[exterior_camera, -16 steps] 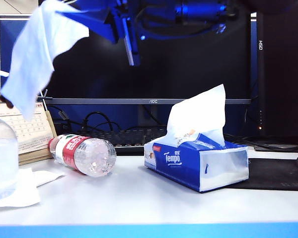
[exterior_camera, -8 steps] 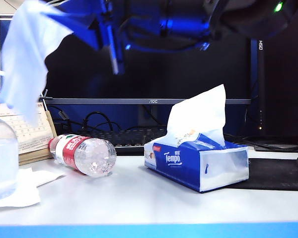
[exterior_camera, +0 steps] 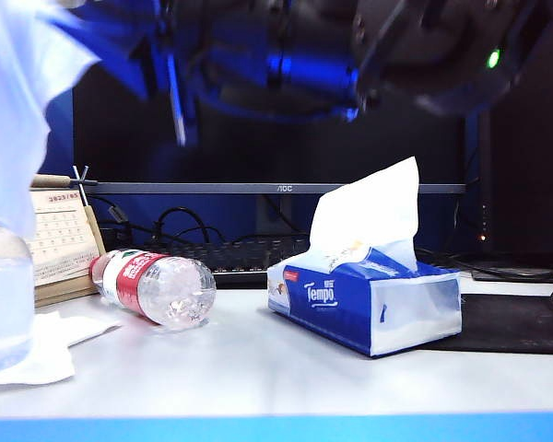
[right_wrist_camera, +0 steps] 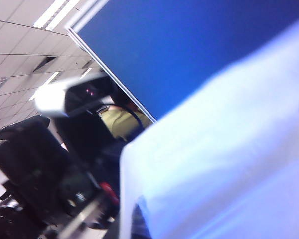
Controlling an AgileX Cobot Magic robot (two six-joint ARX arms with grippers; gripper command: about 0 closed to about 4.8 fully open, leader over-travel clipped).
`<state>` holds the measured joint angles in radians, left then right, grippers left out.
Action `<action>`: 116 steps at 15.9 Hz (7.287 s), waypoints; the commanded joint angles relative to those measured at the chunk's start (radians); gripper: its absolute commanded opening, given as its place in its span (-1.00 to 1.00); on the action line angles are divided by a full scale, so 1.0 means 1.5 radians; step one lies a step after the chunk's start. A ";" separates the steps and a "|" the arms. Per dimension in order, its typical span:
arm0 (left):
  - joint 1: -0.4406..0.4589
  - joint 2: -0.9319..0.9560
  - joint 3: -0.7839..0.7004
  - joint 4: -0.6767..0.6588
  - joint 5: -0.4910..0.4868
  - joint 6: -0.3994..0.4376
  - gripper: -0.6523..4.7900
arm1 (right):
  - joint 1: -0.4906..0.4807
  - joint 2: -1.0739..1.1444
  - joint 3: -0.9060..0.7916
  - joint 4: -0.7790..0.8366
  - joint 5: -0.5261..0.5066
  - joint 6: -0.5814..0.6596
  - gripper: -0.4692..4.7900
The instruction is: Pull out a tissue from the tissue dispenser, then press the switch of the alcohol sanitizer bottle to drop some sanitizer on the paper tissue, and finally place the treated tissue on the table.
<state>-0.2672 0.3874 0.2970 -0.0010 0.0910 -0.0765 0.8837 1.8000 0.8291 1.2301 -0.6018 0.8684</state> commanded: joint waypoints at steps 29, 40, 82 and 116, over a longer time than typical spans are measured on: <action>0.001 0.000 0.002 -0.028 0.060 -0.002 -0.78 | 0.001 0.110 0.002 0.100 0.005 0.040 -0.84; 0.001 0.000 0.002 -0.028 0.057 -0.002 -0.78 | 0.026 0.153 0.003 0.122 0.012 0.071 -0.84; 0.001 0.001 0.001 -0.048 0.060 -0.002 -0.78 | 0.005 0.156 0.054 0.050 -0.064 0.084 -0.84; 0.001 0.001 -0.055 -0.025 0.120 -0.040 -0.78 | 0.015 0.156 0.090 0.057 -0.059 0.079 -0.84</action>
<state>-0.2665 0.3893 0.2066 -0.0772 0.2375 -0.1299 0.9043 2.0380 0.9611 1.2995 -0.6926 0.9905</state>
